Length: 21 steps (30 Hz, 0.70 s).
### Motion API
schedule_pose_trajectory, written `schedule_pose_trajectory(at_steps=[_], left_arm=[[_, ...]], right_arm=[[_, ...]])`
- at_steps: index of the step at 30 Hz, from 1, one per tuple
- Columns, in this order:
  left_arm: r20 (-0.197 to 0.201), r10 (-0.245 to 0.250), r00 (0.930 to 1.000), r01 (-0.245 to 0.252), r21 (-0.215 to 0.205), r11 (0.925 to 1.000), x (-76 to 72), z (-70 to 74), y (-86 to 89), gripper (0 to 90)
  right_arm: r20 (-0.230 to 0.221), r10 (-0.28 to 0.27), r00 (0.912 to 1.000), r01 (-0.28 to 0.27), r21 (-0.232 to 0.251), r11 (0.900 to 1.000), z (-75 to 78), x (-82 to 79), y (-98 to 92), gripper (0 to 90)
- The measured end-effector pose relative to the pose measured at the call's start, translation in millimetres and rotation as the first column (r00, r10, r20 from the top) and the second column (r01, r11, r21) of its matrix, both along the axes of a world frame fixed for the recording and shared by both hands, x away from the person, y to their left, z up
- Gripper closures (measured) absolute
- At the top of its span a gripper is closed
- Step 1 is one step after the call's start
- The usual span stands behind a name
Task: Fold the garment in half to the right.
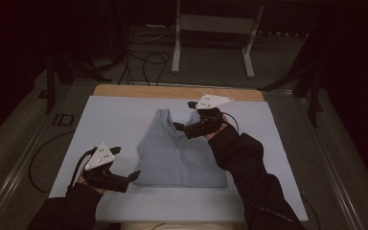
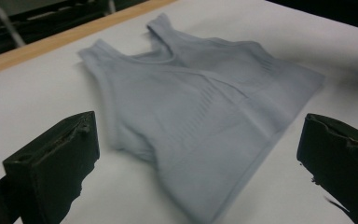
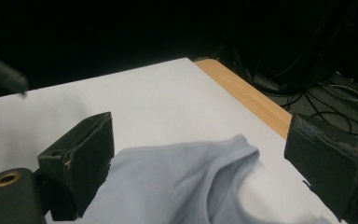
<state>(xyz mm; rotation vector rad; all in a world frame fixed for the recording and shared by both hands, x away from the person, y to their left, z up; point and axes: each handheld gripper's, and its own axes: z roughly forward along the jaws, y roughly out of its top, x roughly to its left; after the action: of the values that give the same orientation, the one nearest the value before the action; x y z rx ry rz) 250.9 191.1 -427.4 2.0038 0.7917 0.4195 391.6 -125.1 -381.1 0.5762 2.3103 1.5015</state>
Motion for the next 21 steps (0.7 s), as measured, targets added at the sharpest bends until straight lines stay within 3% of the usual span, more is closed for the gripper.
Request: schedule_pose_trajectory(at_steps=[5, 10, 13, 16, 21], left_arm=[[-0.011, 0.013, 0.9998, -0.013, 0.009, 0.9999, 0.7, -5.6, -9.6, 0.0], [-0.039, 0.085, 0.9956, -0.084, 0.032, 0.9959, 3.6, -12.9, -15.0, 0.0], [-0.049, 0.093, 0.9945, -0.091, 0.028, 0.9954, 4.0, -16.2, -16.9, 0.0], [-0.077, 0.12, 0.9898, -0.117, 0.045, 0.9921, 4.1, -23.5, -23.2, 0.0], [-0.123, 0.116, 0.9857, -0.109, 0.057, 0.9924, 6.1, -34.1, -28.1, 0.0]], right_arm=[[-0.023, 0.019, 0.9996, -0.019, -0.016, 1.0, -4.8, 18.8, 21.1, 8.4], [-0.061, 0.014, 0.998, -0.015, -0.02, 1.0, -12.8, 35.0, 39.4, 8.4], [-0.088, 0.007, 0.9961, -0.008, -0.017, 1.0, -18.0, 45.0, 48.5, 8.4], [-0.114, -0.006, 0.9934, 0.002, -0.03, 1.0, -24.4, 55.7, 57.5, 8.4], [-0.145, -0.014, 0.9894, 0.005, -0.06, 0.998, -34.3, 70.6, 70.3, 8.5]])
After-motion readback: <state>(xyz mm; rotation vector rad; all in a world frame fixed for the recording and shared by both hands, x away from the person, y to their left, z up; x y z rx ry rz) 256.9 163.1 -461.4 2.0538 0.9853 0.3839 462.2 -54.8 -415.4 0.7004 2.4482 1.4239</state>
